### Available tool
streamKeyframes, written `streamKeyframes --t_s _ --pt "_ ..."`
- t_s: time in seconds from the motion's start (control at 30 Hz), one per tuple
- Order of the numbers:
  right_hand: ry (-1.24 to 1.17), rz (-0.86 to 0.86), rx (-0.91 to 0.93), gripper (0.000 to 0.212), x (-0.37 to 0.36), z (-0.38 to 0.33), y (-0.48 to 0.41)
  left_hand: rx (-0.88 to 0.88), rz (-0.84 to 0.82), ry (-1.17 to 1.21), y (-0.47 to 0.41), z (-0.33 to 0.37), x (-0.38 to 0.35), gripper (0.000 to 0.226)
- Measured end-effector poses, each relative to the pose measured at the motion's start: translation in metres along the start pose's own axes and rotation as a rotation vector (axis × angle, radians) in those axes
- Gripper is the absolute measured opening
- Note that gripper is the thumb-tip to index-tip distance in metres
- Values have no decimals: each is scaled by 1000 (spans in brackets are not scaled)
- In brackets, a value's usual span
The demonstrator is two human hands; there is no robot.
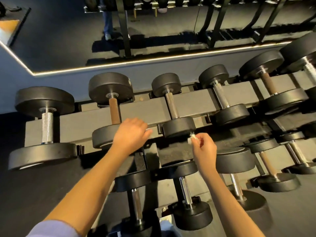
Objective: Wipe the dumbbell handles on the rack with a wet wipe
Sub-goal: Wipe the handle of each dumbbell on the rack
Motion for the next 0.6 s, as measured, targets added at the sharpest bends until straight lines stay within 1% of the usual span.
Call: streamKeyframes --t_s 0.07,0.1,0.13,0.2,0.23,0.27,0.3,0.33,0.5,0.6 --pt "33 -9 19 11 7 19 14 -89 -65 -2 17 38 -17 35" --pt "50 -22 18 13 9 28 21 -110 -115 33 27 54 -30 35" --pt "67 -43 -1 13 10 40 28 -110 -167 95 37 68 -45 40" --pt "112 -81 -63 14 10 65 44 -96 -247 213 59 91 -73 58" --pt "138 -96 -91 14 10 78 53 -87 -286 245 70 101 -86 57" --pt "150 -110 -114 14 11 89 62 -86 -321 258 81 110 -99 50" --pt "150 -122 -142 13 11 100 72 -95 -334 269 90 118 -110 44" --pt "147 -131 -168 12 11 109 82 -106 -326 283 99 125 -119 44" --pt "237 -112 -242 4 17 142 127 -118 -331 288 132 137 -163 48" --pt "257 -105 -278 3 20 164 148 -120 -378 304 160 143 -192 47"
Point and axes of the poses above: each hand's wrist, its own y-axis away from the middle knuckle, its own x-axis out of the back of the hand, z = x × y, the point moved 10 cm from there along -y, towards the middle knuckle, and after that the axes turned 10 degrees about z, right-handed, at the moved point
